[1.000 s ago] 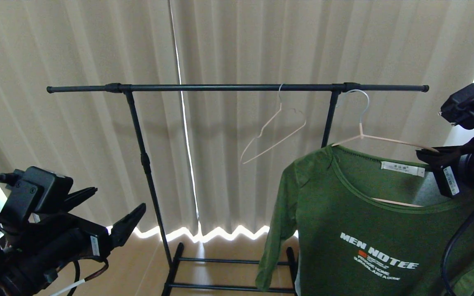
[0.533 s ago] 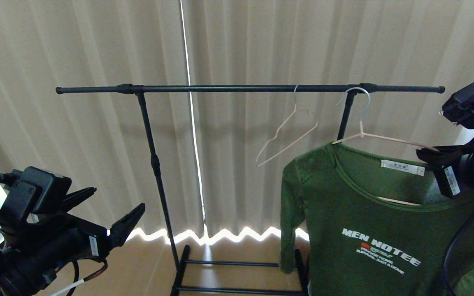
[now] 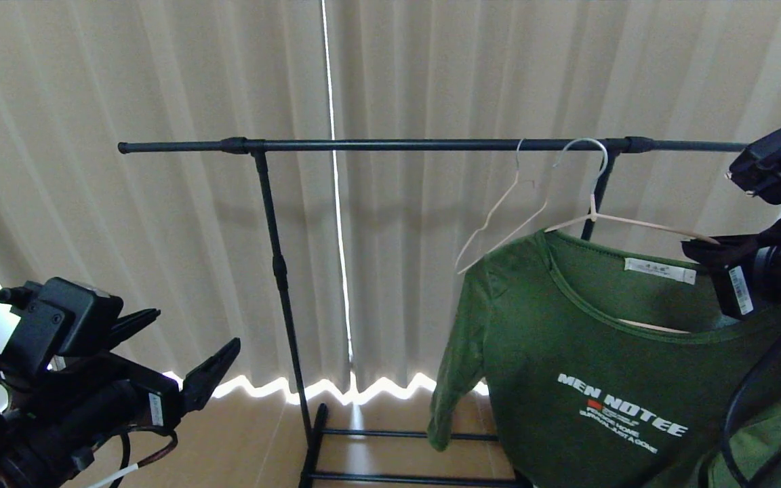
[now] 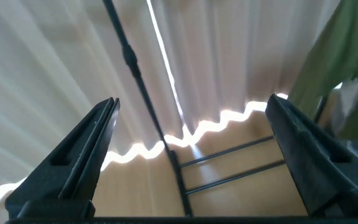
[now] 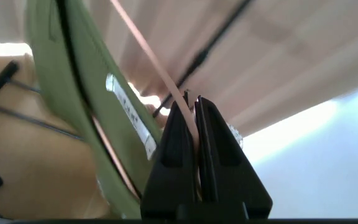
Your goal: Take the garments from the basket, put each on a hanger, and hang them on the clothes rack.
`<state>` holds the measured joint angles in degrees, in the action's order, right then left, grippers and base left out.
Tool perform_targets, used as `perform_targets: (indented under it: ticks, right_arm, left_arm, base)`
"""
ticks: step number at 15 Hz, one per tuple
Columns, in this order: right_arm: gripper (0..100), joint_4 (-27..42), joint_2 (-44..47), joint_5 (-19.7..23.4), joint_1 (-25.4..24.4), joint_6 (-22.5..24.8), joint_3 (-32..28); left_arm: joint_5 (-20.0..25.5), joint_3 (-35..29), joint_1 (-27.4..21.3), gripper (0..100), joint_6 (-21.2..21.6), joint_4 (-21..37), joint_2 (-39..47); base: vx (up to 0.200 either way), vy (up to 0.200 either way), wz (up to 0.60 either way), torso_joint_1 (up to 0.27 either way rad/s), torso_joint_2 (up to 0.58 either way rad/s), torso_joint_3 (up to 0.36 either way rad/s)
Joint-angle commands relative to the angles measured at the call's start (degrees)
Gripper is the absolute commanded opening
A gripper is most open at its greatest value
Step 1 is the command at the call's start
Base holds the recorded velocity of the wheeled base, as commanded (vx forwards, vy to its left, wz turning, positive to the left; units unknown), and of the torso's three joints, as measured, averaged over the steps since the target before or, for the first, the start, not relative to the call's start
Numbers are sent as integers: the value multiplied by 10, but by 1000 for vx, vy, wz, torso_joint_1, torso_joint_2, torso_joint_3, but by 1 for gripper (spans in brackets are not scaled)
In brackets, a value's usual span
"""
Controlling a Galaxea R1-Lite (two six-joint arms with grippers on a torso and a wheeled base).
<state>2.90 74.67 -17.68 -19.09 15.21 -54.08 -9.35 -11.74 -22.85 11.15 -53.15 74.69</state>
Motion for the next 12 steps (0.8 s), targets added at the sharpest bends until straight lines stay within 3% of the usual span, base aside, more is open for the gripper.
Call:
perform_targets:
  ticks: [1,2,8,12]
  right_arm:
    - [0,0,7,0,-19,-18,-9]
    - [0,0,7,1,-30,-28,-12]
    - [0,0,14,4,-60,-41,-18]
    - [0,-1,46,4,-81,-85,-37]
  left_arm:
    - [-1,1,0,100,4,0,-2]
    - [-1,1,0,100,4,0,-3]
    - [-1,0,0,100,4,0,-4]
    - [-1,1,0,100,4,0,-4]
  base:
    - [0,0,0,0,0,0]
    - [0,0,0,0,0,0]
    - [200,0,0,-3,2,6]
    - [200,0,0,8,2,2]
